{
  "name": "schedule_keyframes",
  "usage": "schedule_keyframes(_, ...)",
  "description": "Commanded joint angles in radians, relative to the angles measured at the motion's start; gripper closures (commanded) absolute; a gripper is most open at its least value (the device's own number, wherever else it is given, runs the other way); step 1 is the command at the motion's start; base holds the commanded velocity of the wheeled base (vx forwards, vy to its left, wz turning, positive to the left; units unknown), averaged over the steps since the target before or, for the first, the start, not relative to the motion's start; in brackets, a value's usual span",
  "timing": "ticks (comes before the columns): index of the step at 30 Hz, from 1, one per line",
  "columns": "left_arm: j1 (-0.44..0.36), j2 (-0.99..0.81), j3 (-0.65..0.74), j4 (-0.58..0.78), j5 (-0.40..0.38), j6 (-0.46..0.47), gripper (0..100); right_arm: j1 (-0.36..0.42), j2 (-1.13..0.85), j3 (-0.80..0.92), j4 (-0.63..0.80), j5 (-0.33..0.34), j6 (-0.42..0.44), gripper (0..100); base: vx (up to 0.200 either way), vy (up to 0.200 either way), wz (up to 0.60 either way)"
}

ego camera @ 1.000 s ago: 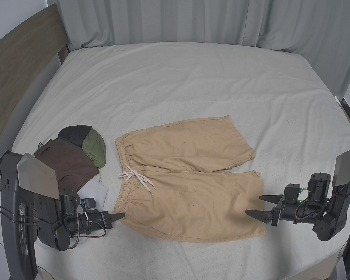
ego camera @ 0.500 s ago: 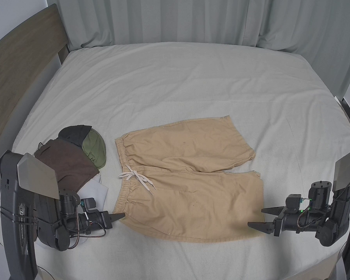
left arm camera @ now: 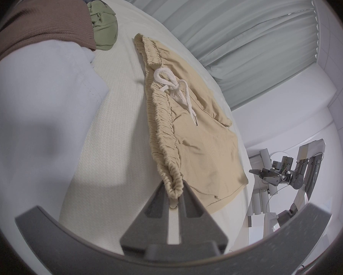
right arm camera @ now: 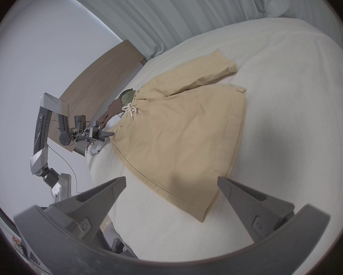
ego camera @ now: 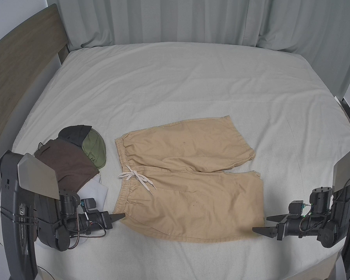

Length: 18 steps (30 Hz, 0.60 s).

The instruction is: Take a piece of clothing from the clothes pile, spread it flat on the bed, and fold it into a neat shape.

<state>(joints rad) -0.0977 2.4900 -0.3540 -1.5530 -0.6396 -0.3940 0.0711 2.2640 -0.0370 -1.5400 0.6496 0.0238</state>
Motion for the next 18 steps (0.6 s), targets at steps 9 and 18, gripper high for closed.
schedule_keyframes(9, 0.001, 0.001, 0.000, -0.002, 0.000, 0.000, 100, -0.040, 0.097, 0.017, -0.002, -0.004, -0.001, 0, 0.000, 0.000, 0.00)
schedule_keyframes(18, 0.001, 0.001, 0.000, -0.002, 0.000, 0.000, 100, -0.043, 0.155, -0.023, -0.002, 0.001, -0.002, 0, 0.000, 0.000, 0.00)
